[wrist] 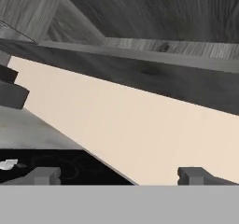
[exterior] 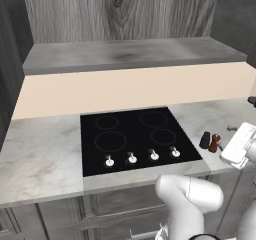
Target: Take 2 condiments from the cabinet and move them on the counter near the stove.Make sure the condiments are lined up with each other, next to each other.
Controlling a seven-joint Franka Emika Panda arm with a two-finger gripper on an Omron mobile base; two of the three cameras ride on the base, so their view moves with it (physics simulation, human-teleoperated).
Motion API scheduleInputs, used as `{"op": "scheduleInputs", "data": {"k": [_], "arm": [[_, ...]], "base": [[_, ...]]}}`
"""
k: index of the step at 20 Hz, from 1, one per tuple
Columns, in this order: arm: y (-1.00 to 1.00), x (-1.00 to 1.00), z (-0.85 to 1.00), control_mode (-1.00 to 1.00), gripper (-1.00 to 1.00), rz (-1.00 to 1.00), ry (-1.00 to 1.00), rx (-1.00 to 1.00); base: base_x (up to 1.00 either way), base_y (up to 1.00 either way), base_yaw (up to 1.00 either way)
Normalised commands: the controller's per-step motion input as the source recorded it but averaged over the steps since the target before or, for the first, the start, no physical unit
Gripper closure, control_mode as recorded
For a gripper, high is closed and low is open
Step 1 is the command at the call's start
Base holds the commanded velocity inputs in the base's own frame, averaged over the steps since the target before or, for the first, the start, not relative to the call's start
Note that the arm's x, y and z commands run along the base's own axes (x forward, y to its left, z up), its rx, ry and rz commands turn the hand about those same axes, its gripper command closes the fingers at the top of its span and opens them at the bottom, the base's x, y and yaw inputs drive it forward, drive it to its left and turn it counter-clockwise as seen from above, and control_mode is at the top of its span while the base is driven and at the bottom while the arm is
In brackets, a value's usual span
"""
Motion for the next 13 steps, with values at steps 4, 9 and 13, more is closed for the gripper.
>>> {"op": "scheduleInputs", "data": {"k": [4, 9, 13], "arm": [[0.34, 0.00, 0.70, -1.00, -1.00, -0.01, 0.00, -0.09], [0.33, -0.09, 0.71, -1.00, -1.00, -0.04, 0.00, -0.07], [0.25, -0.18, 0.73, -1.00, -1.00, -0.04, 0.12, -0.03]], "base": [[0.00, 0.00, 0.00], [0.00, 0.00, 0.00], [0.00, 0.00, 0.00]]}}
